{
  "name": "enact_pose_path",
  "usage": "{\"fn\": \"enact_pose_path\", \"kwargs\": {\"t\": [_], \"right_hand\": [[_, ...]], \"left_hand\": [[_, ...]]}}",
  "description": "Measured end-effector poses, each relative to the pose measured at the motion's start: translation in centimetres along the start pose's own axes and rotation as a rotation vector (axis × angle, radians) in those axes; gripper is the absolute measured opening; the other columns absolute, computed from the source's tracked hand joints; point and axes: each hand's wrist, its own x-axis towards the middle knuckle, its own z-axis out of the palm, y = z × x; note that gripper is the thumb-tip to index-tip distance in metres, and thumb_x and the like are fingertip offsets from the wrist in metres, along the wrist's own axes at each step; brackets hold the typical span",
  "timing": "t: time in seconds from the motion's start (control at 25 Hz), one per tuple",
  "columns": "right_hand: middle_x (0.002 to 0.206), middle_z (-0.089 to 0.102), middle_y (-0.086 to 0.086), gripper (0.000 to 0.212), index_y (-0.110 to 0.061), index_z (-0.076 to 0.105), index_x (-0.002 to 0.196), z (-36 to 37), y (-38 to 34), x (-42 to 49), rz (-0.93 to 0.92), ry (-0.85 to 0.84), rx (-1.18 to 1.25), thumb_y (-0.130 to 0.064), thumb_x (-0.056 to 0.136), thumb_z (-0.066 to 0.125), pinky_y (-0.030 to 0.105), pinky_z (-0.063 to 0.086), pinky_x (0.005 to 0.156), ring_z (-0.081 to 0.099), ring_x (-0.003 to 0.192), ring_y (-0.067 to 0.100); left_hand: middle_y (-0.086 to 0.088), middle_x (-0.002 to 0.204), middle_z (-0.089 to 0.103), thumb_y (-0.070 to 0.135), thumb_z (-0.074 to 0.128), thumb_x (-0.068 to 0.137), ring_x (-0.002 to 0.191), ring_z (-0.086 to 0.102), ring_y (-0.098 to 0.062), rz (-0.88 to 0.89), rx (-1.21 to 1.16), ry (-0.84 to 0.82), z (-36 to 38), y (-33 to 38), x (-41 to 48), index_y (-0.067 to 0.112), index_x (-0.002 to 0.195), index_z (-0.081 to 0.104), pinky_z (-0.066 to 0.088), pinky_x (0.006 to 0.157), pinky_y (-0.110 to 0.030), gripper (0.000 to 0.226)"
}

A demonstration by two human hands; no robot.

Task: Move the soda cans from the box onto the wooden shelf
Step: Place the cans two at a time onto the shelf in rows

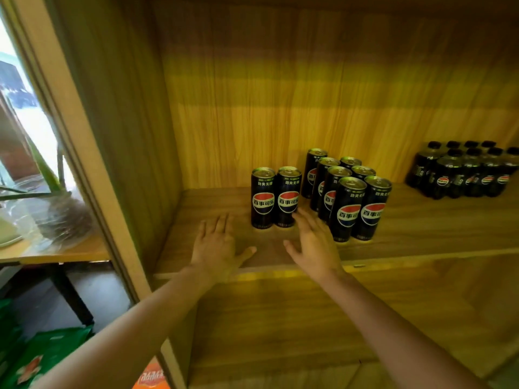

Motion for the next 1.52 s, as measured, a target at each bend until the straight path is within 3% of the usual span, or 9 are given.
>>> {"fn": "enact_pose_path", "kwargs": {"t": [0.4,0.84,1.0,1.24,1.52], "right_hand": [[0.155,0.014,0.012,0.073,-0.008,0.014,0.144,-2.7,-3.3,-8.2,-0.294,-0.125,-0.128,-0.040,0.088,0.048,0.037,0.006,0.116,0.014,0.143,0.025],[0.154,0.017,0.013,0.075,-0.006,0.020,0.143,5.7,-2.4,-20.7,-0.382,-0.272,0.022,-0.034,0.085,0.057,0.039,0.003,0.116,0.014,0.143,0.026],[0.155,0.015,0.013,0.078,-0.006,0.016,0.144,13.5,-1.2,-25.9,-0.394,-0.317,0.024,-0.035,0.084,0.057,0.038,0.001,0.116,0.012,0.143,0.026],[0.150,0.028,0.017,0.078,-0.002,0.028,0.139,30.5,2.8,-37.2,-0.400,-0.359,0.057,-0.033,0.079,0.065,0.036,0.007,0.114,0.025,0.140,0.029],[0.155,0.018,0.008,0.072,-0.008,0.018,0.143,52.1,10.8,-49.5,-0.343,-0.468,0.048,-0.043,0.088,0.049,0.035,-0.002,0.115,0.013,0.143,0.021]], "left_hand": [[-0.013,0.157,0.006,0.057,0.041,0.086,0.145,0.006,-0.024,-0.013,0.024,0.164,-0.5,1.6,-11.7,0.007,0.146,0.003,0.001,0.116,-0.034,0.087],[-0.016,0.154,0.017,0.055,0.049,0.083,0.143,0.015,-0.029,-0.077,0.048,0.105,9.9,1.3,-23.4,0.007,0.145,0.012,0.012,0.117,-0.040,0.086],[-0.015,0.155,0.015,0.059,0.042,0.084,0.144,0.015,-0.027,-0.057,0.051,0.057,18.7,0.7,-26.4,0.005,0.145,0.013,0.006,0.115,-0.036,0.087],[-0.016,0.154,0.019,0.053,0.051,0.082,0.143,0.017,-0.027,-0.020,0.004,0.015,37.9,-0.8,-32.9,0.003,0.144,0.016,0.008,0.115,-0.035,0.087],[-0.014,0.155,0.015,0.052,0.049,0.084,0.145,0.012,-0.024,-0.016,-0.020,-0.089,62.4,-3.3,-39.5,0.004,0.145,0.012,0.004,0.116,-0.033,0.086]]}}
